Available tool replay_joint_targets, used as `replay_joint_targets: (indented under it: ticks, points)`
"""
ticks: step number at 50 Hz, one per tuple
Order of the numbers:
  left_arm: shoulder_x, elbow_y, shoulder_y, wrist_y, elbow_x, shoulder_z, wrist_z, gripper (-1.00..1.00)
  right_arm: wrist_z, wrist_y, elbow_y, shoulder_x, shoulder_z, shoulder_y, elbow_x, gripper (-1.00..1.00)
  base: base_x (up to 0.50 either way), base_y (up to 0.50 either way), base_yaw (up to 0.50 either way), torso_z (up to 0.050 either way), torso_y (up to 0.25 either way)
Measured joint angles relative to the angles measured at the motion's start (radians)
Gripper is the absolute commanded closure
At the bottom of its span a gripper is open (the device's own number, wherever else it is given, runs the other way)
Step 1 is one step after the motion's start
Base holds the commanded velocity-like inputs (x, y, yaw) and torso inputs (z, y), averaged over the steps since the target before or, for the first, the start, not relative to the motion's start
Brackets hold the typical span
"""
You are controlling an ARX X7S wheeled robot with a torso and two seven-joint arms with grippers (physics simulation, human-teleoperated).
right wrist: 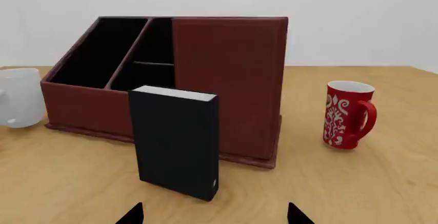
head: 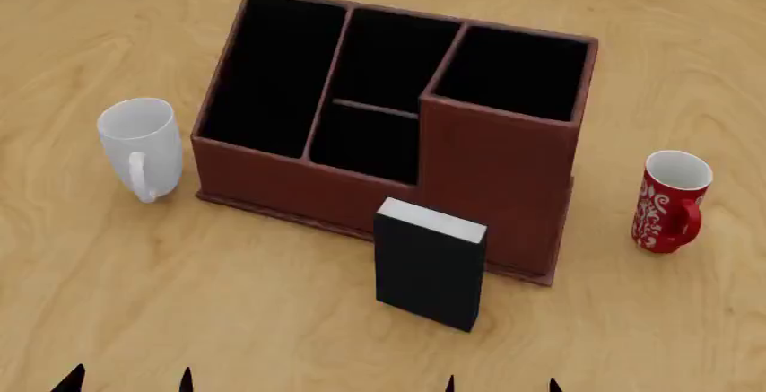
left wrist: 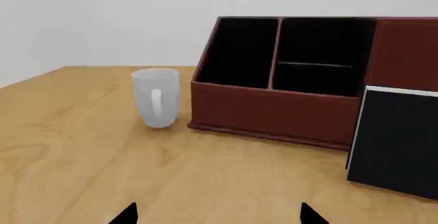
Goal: Pick up the book and place it in the right compartment of the caddy.
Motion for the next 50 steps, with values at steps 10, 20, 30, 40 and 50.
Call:
replay_joint_targets:
  ticks: [10,20,30,40,50]
  points:
    - [-0.018,0.039,-0.005,-0.012,-0.062,0.013,0.005,-1.00,0.025,0.021,-0.063,0.019,-0.006,-0.015,0.015,-1.00,0.00,0.00,0.00,0.033,0.000]
    - [-0.049,0.174,-0.055,-0.116,-0.133,0.004,-0.010,-1.00,0.070,0.180,-0.316,0.054,-0.007,0.004,0.026,-1.00,0.00,0.00,0.00,0.050,0.000]
    - [-0.074,0.270,-0.140,-0.207,-0.173,0.003,-0.039,-1.00,0.093,0.342,-0.504,0.087,-0.003,0.085,0.049,-1.00,0.00,0.00,0.00,0.050,0.000]
    - [-0.100,0.312,-0.177,-0.215,-0.175,0.021,-0.052,-1.00,0.094,0.419,-0.578,0.115,-0.004,0.127,0.077,-1.00,0.00,0.00,0.00,0.050,0.000]
    - [-0.117,0.349,-0.182,-0.225,-0.191,0.030,-0.062,-1.00,0.091,0.444,-0.634,0.133,-0.001,0.133,0.107,-1.00,0.00,0.00,0.20,0.030,0.000]
